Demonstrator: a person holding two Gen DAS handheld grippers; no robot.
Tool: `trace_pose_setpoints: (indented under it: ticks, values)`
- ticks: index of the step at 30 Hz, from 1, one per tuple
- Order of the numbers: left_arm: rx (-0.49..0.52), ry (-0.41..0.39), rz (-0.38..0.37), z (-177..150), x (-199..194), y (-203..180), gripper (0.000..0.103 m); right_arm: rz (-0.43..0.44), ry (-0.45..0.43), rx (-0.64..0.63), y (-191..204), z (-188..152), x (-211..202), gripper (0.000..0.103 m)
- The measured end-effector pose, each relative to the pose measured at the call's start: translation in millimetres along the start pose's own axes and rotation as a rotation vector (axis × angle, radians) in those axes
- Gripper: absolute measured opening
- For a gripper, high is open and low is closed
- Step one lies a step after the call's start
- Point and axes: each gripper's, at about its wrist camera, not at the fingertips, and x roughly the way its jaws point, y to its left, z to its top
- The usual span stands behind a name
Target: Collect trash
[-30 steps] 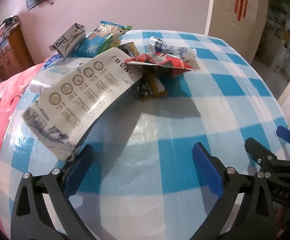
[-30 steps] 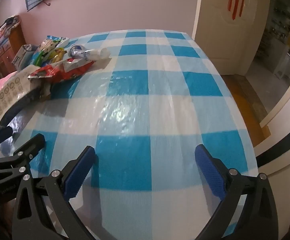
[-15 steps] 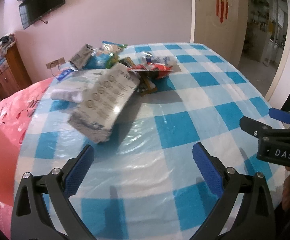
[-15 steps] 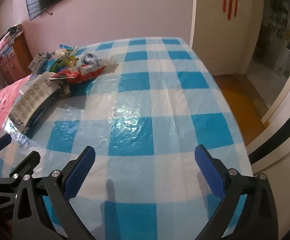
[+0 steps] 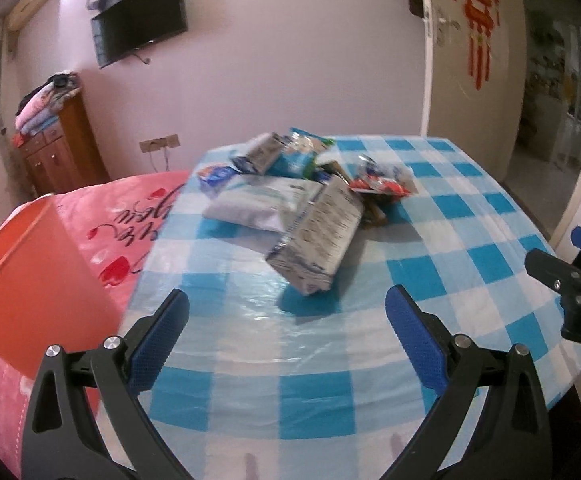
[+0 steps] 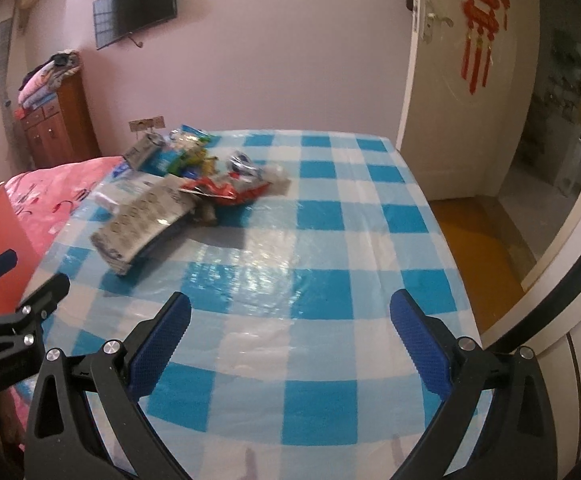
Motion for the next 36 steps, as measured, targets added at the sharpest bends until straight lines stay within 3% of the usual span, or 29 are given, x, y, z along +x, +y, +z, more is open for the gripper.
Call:
trace_pose_setpoints:
  ticks: [18, 36]
  values:
    - [-0.065, -0.083, 0.078, -3.2, -45.8, 49.8, 0.099, 0.042, -0.085, -0.078, 38.2, -1.8, -48.0, 0.099]
    - [-0.094, -0.121, 0.108, -6.7, -68.4, 63.5, 0.099, 0.067, -0.162, -0.122, 54.9, -1.8, -82.3, 0.099]
